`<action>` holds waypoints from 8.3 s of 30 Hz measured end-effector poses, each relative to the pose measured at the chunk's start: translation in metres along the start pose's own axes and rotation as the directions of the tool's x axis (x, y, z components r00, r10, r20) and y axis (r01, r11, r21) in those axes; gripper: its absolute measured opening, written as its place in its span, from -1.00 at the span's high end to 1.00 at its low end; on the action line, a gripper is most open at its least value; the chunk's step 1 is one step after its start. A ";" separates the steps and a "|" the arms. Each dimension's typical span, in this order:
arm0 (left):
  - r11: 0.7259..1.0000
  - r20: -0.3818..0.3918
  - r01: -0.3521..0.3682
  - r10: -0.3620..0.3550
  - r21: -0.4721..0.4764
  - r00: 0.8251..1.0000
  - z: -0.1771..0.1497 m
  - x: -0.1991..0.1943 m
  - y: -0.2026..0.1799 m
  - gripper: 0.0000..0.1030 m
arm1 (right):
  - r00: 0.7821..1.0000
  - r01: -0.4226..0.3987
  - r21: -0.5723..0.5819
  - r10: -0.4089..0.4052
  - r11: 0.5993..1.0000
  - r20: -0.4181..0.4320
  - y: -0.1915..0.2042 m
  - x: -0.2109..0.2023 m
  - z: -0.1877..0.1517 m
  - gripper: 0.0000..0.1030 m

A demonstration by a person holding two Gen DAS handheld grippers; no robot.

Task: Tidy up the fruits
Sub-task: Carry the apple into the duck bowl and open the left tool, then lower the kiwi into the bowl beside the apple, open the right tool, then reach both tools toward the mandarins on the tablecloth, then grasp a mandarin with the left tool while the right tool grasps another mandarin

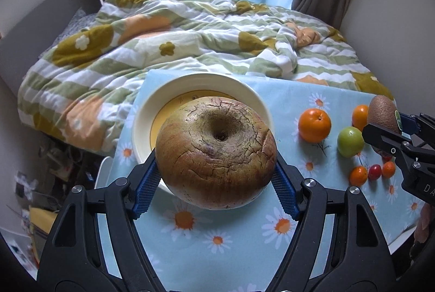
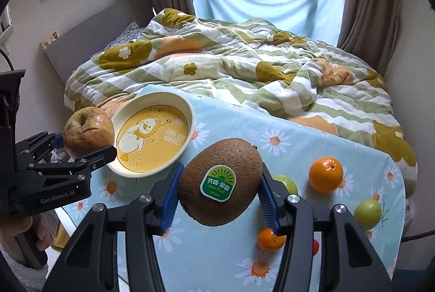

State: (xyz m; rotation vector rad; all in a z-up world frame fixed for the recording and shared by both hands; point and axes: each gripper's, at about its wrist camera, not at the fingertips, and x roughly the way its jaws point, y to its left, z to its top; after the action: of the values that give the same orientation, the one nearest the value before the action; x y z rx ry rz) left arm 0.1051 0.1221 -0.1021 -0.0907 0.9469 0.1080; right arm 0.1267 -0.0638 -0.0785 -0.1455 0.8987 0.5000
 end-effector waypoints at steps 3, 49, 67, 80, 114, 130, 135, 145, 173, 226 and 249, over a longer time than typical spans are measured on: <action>1.000 -0.021 0.016 -0.016 0.020 1.000 0.013 0.021 0.011 -0.57 | 1.000 0.014 0.019 -0.014 1.000 -0.012 0.004 0.013 0.009 0.05; 1.000 -0.066 -0.023 0.024 0.009 0.998 0.019 0.052 0.077 -1.00 | 0.997 0.008 -0.085 -0.014 0.996 -0.074 0.043 0.092 0.064 0.05; 0.991 -0.137 -0.071 0.056 -0.110 0.989 -0.031 0.044 0.091 -1.00 | 0.986 -0.087 -0.296 0.039 0.951 -0.163 0.083 0.164 0.050 0.05; 0.991 -0.158 -0.061 0.041 -0.120 0.987 -0.045 0.046 0.093 -1.00 | 0.996 -0.020 -0.309 -0.007 0.951 -0.086 0.088 0.154 0.052 -1.00; 0.987 0.001 0.126 -0.126 0.096 0.992 0.010 -0.030 0.012 -1.00 | 0.981 0.192 0.084 -0.195 0.978 0.024 -0.003 -0.045 0.017 -1.00; 0.975 -0.016 0.169 -0.168 0.144 0.986 -0.032 -0.023 -0.149 -1.00 | 0.982 0.184 0.101 -0.178 0.978 -0.062 -0.131 -0.076 -0.079 -1.00; 0.972 -0.031 0.172 -0.169 0.163 0.985 -0.049 -0.005 -0.187 -1.00 | 0.983 0.159 0.066 -0.152 0.985 -0.107 -0.158 -0.063 -0.108 -1.00; 0.953 -0.100 0.182 -0.162 0.242 0.982 -0.073 0.045 -0.234 -0.58 | 0.981 0.123 0.034 -0.117 0.992 -0.153 -0.180 -0.029 -0.146 -0.94; 0.960 -0.134 0.165 -0.137 0.227 0.982 -0.091 0.067 -0.232 0.14 | 0.977 0.052 -0.038 -0.059 0.998 -0.204 -0.167 0.019 -0.148 0.12; 0.996 0.014 0.088 -0.088 0.009 0.996 0.003 0.009 -0.008 0.14 | 0.998 -0.022 -0.112 0.016 0.993 -0.059 0.006 0.017 -0.002 0.36; 0.981 -0.085 0.127 -0.115 0.149 0.990 0.025 0.086 0.078 -0.08 | 0.991 0.059 0.063 -0.052 0.996 -0.120 0.061 0.073 0.023 0.36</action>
State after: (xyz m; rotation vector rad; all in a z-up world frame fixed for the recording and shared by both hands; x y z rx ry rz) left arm 0.1648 0.2075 -0.1597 -0.0093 1.0199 -0.0820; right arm 0.1520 0.0233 -0.1161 -0.1400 1.0232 0.4123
